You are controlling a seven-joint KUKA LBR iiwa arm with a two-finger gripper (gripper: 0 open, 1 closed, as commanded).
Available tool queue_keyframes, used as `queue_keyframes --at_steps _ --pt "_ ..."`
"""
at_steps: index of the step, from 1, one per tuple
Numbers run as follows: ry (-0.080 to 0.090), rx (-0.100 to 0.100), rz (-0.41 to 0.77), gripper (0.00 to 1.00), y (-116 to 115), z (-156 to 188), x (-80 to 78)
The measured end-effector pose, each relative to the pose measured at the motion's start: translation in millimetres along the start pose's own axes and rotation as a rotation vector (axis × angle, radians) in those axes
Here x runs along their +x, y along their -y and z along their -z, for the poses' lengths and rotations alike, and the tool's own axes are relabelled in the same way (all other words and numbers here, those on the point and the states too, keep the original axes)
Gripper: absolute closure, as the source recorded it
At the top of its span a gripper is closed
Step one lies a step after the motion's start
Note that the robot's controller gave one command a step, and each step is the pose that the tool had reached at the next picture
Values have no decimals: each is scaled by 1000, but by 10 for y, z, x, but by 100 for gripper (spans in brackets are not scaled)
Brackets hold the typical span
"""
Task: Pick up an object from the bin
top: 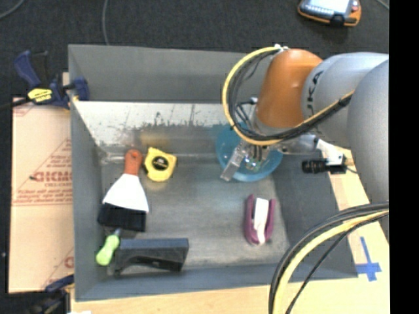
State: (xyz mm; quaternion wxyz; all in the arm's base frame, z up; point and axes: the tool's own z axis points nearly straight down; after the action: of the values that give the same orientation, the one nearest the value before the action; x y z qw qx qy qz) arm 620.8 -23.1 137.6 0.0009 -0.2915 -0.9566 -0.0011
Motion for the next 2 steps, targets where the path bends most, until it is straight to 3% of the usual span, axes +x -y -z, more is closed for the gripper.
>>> queue_keyframes --at_steps 1,2 --pt "7 -4 -71 100 298 -156 245" --pt "16 -7 44 100 -6 627 12"
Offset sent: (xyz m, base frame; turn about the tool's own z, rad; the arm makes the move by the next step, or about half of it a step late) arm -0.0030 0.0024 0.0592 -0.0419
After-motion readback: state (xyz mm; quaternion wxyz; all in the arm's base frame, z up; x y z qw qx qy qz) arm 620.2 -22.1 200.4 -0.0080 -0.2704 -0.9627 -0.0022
